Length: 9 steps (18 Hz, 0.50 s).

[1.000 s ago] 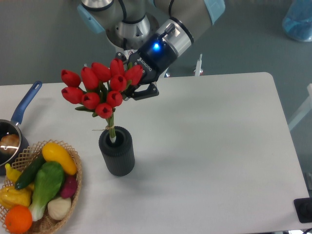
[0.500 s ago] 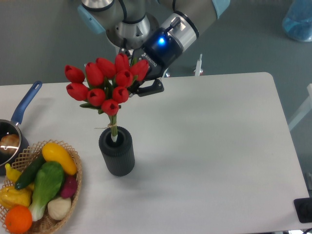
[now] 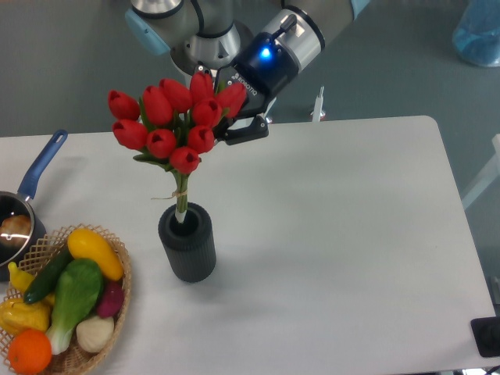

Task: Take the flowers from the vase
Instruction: 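Lift the tulips upward until the stems clear the vase rim, then carry the held tulips away from the vase over the table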

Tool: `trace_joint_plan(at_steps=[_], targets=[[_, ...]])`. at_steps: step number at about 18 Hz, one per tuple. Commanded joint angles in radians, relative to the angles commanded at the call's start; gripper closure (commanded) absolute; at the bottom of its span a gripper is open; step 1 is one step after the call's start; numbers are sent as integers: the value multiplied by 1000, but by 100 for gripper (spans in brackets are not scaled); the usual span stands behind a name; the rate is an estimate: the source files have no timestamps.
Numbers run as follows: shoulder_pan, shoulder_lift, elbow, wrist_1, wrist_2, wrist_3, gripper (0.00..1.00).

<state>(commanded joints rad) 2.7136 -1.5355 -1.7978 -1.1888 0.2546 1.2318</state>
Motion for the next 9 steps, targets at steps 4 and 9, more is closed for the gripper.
trace_joint_plan(at_steps=[4, 9], targets=[[46, -2, 6, 5, 12, 6, 79], [141, -14, 47, 9, 41, 11, 79]])
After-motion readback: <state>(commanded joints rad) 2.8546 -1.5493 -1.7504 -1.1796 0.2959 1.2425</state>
